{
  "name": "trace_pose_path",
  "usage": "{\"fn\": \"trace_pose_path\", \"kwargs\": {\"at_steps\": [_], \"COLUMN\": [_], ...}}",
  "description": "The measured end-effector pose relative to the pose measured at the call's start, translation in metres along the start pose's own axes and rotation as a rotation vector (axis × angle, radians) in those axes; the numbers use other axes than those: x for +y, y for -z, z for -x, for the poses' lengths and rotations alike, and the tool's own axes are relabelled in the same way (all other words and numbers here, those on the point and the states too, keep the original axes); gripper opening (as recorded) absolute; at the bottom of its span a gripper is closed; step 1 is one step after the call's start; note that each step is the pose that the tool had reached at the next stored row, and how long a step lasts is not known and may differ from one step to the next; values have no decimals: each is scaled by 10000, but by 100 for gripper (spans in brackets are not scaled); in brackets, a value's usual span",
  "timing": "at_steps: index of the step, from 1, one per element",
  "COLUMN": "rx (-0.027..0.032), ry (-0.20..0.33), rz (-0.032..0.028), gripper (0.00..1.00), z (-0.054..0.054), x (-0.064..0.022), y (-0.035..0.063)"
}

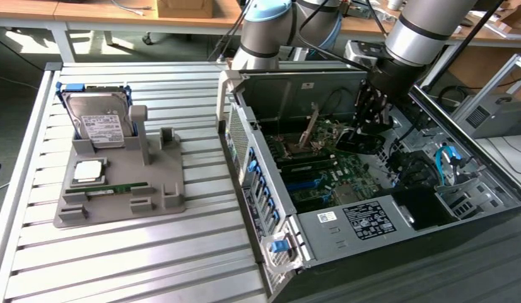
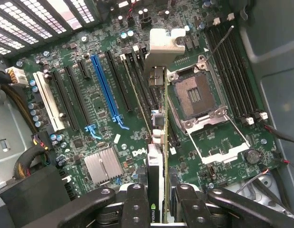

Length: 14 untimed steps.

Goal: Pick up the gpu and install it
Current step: 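Insert the gpu into the slot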

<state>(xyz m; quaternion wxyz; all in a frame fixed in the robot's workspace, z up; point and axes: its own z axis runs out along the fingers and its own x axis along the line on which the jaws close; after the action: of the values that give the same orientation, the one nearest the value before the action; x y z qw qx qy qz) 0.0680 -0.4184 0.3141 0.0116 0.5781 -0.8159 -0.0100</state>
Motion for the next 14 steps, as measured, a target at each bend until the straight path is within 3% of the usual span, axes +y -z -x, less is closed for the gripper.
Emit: {"fn": "trace_pose_path", "kwargs": {"at_steps": [14], "rx": [31], "ry": [1039], "rz": [-8], "gripper": [27], "z": [0], "x": [0], "y": [0]}}
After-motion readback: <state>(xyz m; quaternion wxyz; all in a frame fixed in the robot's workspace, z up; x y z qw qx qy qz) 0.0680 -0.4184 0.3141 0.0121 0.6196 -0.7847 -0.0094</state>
